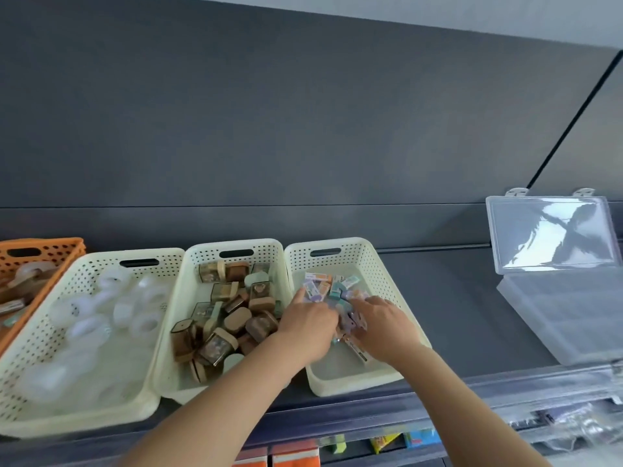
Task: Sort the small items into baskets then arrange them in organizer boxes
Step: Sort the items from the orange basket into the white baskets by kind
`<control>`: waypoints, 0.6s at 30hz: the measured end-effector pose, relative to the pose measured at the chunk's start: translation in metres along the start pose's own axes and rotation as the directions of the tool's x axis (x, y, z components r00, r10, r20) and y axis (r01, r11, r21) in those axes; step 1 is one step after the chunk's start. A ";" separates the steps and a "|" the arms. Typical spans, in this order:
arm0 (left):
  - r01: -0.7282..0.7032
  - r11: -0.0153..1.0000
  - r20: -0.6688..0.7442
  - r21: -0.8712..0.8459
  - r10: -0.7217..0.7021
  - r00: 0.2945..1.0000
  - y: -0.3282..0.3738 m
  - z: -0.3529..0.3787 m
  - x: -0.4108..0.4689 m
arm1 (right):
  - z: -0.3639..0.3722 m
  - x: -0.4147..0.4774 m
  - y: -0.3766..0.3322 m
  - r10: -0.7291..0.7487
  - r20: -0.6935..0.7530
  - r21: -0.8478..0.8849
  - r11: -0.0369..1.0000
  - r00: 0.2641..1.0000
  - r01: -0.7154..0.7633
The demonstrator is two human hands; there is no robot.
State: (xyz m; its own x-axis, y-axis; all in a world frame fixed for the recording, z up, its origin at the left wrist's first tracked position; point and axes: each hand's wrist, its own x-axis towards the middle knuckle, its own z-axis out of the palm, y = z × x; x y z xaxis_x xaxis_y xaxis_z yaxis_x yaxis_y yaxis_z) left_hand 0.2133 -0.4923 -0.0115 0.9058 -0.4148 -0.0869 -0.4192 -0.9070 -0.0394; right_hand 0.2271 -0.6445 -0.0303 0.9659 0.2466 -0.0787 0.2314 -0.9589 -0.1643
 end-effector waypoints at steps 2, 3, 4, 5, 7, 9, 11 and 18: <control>0.005 0.998 0.035 0.063 -0.007 0.999 0.000 0.000 -0.001 | 0.002 0.003 0.001 -0.002 -0.011 -0.029 1.000 1.000 0.002; 0.003 0.998 0.036 0.066 -0.006 0.999 0.000 0.000 -0.001 | 0.002 0.005 0.001 -0.002 -0.014 -0.045 0.999 1.000 0.001; 0.002 0.999 0.029 0.052 -0.003 1.000 -0.001 0.000 -0.001 | 0.002 0.007 0.001 -0.002 -0.011 -0.058 0.998 1.000 0.002; 0.002 1.000 0.019 0.027 -0.002 1.000 -0.002 -0.001 -0.001 | 0.002 0.008 0.001 -0.003 -0.006 -0.064 0.998 1.000 0.003; 0.004 0.999 -0.032 -0.037 -0.005 0.999 -0.006 -0.003 -0.003 | -0.001 0.012 0.000 -0.006 -0.015 -0.045 0.999 1.000 0.005; 0.011 0.994 -0.119 -0.104 -0.023 0.993 -0.013 -0.007 -0.007 | -0.004 0.015 -0.004 -0.011 -0.052 -0.007 1.000 0.999 0.011; 0.025 0.987 -0.208 -0.157 -0.058 0.976 -0.025 -0.013 -0.015 | -0.010 0.018 -0.014 -0.024 -0.089 0.043 0.999 0.996 0.028; 0.251 0.955 -0.299 -0.161 -0.289 0.909 -0.098 -0.023 -0.067 | -0.033 0.030 -0.092 -0.183 -0.229 0.117 0.970 0.956 0.214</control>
State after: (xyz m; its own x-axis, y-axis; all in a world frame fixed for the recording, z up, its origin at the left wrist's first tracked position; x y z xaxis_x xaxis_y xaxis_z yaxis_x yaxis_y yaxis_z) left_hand 0.1947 -0.3772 0.0212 0.9636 -0.1365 0.2299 -0.1631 -0.9815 0.1006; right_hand 0.2389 -0.5537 0.0152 0.9077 0.3792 0.1795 0.4173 -0.8607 -0.2917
